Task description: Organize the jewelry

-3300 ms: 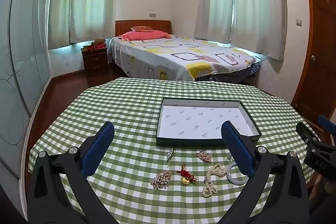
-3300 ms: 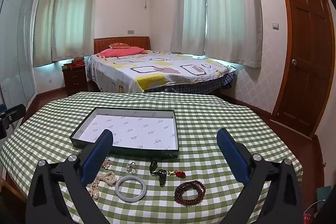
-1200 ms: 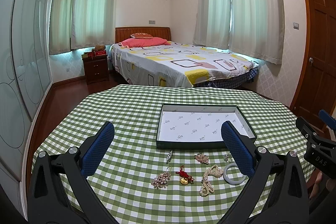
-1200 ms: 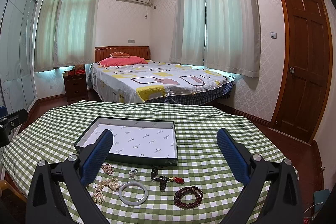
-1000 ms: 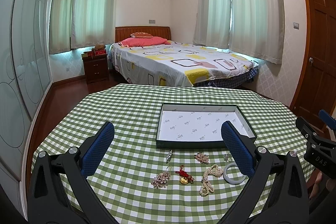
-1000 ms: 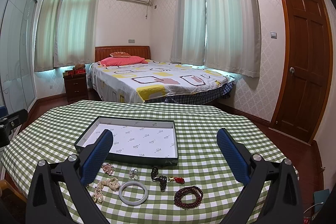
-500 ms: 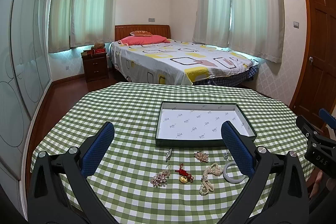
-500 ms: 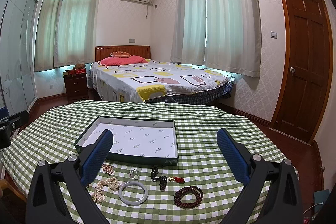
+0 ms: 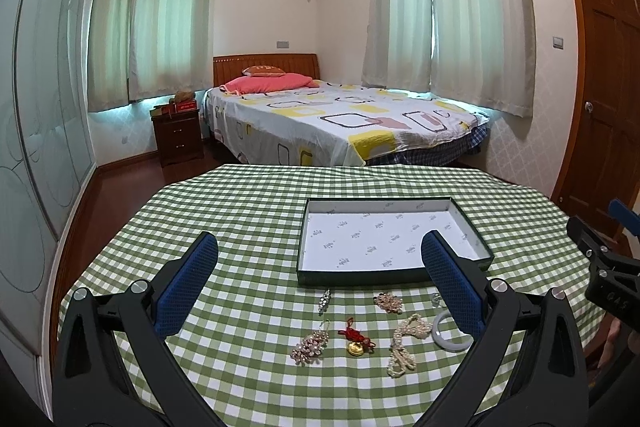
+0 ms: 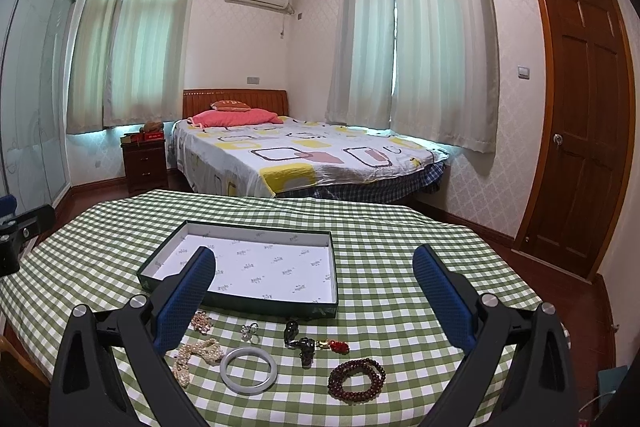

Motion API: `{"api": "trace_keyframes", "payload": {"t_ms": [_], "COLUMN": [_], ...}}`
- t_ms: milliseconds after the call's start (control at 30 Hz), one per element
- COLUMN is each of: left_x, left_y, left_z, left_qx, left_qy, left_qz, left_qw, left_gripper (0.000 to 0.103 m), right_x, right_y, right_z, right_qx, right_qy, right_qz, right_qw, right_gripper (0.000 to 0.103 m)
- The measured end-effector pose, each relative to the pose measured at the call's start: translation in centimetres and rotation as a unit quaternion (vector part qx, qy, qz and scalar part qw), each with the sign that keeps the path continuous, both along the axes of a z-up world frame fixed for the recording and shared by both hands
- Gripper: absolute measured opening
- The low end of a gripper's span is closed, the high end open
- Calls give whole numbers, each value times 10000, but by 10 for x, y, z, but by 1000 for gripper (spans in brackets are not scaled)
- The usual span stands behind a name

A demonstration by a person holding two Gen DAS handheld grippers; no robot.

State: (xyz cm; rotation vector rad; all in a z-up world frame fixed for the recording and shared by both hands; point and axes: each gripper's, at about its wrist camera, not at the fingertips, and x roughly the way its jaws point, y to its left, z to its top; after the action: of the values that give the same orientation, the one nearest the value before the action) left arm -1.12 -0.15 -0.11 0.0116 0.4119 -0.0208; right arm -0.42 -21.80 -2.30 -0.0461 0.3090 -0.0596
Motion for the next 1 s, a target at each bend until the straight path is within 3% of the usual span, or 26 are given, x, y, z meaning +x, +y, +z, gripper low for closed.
{"api": "trace_keyframes", "payload": {"t_ms": [233,533,800,1000], "left_x": [20,48,77,86], "left_y": [10,20,24,22], "left_z": [-43,-109,-159,-173], "left_qx": [160,49,-249,-275], "left_qy": [137,1169,2131,2397], "left_qz": [-17,-44,-101,-164], "left_qw": [9998,9931,9766,9703], "left_gripper": [99,99,79,74], "right_x": [13,35,48,55], "right_y": [-5,-19,-32,-33], "right_z": [-41,-95,-118,-128], "right_qx": [-249,-234,2,52], "right_qy": [160,804,1211,1409], "right_qz": [65,34,-35,-31], "right_qw": [9995,9965,9926,9900], "right_gripper": [96,96,96,96]}}
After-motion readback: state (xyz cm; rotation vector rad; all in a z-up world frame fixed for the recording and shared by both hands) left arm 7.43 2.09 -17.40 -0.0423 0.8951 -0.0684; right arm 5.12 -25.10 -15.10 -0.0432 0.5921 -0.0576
